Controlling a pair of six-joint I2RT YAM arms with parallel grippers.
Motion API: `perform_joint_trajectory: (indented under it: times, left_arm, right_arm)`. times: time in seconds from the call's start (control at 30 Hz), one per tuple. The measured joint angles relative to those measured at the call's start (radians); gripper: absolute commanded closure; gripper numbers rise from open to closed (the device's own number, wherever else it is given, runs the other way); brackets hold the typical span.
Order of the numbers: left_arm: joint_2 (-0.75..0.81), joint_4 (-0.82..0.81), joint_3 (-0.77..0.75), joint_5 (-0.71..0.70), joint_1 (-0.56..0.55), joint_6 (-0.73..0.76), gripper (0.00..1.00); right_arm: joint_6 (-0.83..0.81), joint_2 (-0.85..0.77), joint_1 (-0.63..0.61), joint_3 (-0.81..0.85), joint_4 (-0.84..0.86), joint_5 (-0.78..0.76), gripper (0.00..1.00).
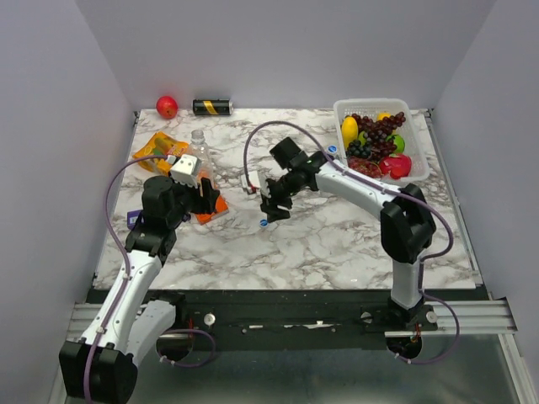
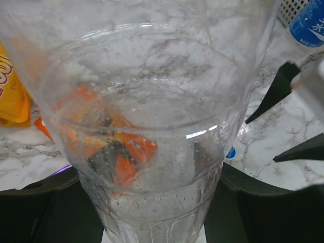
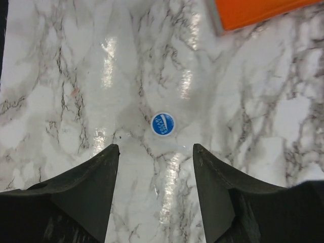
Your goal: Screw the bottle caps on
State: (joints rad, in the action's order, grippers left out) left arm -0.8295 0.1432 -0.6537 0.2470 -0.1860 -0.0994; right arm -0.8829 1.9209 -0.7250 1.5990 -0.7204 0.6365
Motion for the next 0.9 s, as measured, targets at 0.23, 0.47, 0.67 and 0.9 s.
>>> perform_joint_trajectory:
  times: [0.23,0.47,0.67,0.9]
  left_arm:
    - [0.047,0.025,0.000,-0.004,0.032,-0.011,1.00]
    - [0.063,0.032,0.001,-0.003,0.036,-0.022,1.00]
    - [0.063,0.032,0.007,-0.001,0.038,-0.026,1.00]
    - [0.063,0.032,0.015,0.001,0.041,-0.026,1.00]
  right_arm:
    - [-0.078,0.110,-0.053,0.007,-0.024,-0.110,0.33]
    - [-0.098,0.175,-0.070,0.050,-0.026,-0.172,0.33]
    - [-0.098,0.207,-0.105,0.054,-0.024,-0.187,0.35]
    - [-0.092,0.234,-0.119,0.061,-0.021,-0.207,0.39]
